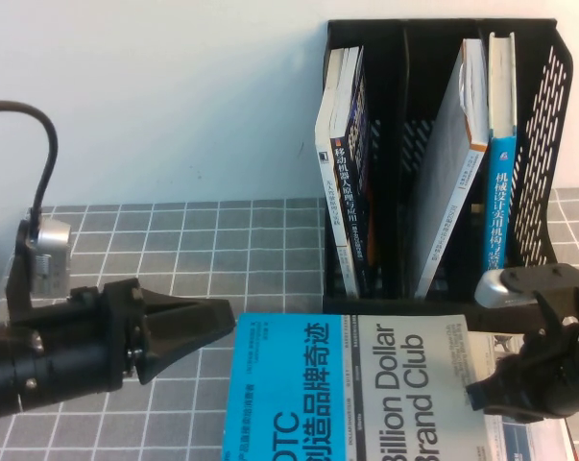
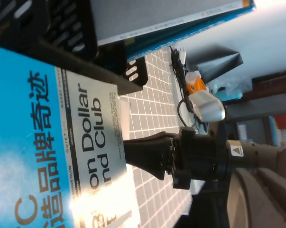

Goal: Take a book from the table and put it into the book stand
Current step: Push book with right arm

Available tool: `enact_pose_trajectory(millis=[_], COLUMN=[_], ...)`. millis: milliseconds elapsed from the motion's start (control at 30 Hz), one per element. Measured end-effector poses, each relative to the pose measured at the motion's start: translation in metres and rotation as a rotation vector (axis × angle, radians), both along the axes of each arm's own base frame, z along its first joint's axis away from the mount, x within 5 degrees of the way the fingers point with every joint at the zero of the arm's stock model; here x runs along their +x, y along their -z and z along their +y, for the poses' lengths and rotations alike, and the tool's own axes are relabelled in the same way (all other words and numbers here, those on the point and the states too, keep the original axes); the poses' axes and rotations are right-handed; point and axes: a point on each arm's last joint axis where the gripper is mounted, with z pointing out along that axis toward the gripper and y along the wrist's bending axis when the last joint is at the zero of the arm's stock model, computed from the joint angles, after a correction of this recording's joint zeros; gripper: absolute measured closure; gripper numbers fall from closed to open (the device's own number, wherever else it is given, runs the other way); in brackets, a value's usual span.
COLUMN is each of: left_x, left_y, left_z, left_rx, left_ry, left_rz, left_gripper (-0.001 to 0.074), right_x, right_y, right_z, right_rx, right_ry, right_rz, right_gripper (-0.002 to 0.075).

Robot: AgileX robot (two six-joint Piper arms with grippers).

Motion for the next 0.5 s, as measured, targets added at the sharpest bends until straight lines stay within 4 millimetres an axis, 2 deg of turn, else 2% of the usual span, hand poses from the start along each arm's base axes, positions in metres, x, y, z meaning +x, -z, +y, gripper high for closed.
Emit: enact_pose_trajectory(millis=[133, 233, 333, 500], left_x=[0.013, 0.025, 0.031, 0.036], left_y=[0.012, 0.023, 0.035, 0.044], left_z=[0.016, 0.034, 0.048, 0.052], left_rx=[-0.057, -0.063, -0.022, 0.023], left_ry=[0.004, -0.048, -0.066, -0.037], left_rz=[0.056, 0.091, 0.121, 0.124], left_gripper=[0.0737, 0.0706, 0.0622, 0.0439], right_x=[-0.001, 0.000, 0.001, 0.001], right_y=[-0.002, -0.003, -0.003, -0.002], right_z=[0.006, 0.006, 0.006, 0.006], right_rx=[0.005, 0.007, 0.009, 0.007], right_ry=[-0.019, -0.018, -0.015, -0.018], right_rz=[-0.008, -0.017, -0.019, -0.024], right_gripper=[0.0729, 0.0729, 0.0729, 0.0729])
